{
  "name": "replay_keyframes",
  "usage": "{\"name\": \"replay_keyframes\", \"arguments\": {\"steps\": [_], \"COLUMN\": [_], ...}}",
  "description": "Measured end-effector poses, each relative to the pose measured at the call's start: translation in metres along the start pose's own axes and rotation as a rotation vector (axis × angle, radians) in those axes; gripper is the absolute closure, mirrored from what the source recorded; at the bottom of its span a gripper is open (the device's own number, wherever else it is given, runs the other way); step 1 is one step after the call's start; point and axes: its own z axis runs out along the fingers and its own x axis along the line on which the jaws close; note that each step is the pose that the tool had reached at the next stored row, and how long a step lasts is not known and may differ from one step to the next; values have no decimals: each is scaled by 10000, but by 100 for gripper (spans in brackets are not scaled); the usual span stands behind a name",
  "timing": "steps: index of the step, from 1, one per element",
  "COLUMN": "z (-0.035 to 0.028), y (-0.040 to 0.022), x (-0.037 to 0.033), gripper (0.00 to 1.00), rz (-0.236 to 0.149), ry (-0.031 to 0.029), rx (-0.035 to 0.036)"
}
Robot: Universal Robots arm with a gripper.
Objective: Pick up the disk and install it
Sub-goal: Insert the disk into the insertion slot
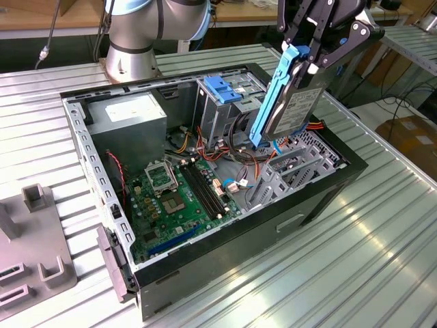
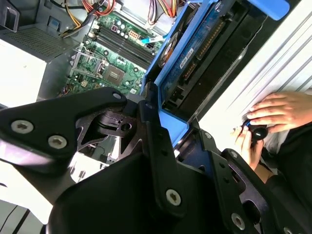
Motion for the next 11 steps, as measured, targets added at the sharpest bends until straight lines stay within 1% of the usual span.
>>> {"name": "replay_keyframes", "arguments": {"steps": [2,7,8,11], "z": [0,7,8,22], "y": [-31,-52,-56,-87], "x": [0,12,23,110], "gripper": [63,63,63,63], "rz": [0,-1,-4,-10], "ry": [0,-5,-5,-9], "rx": [0,0,-1,0]}}
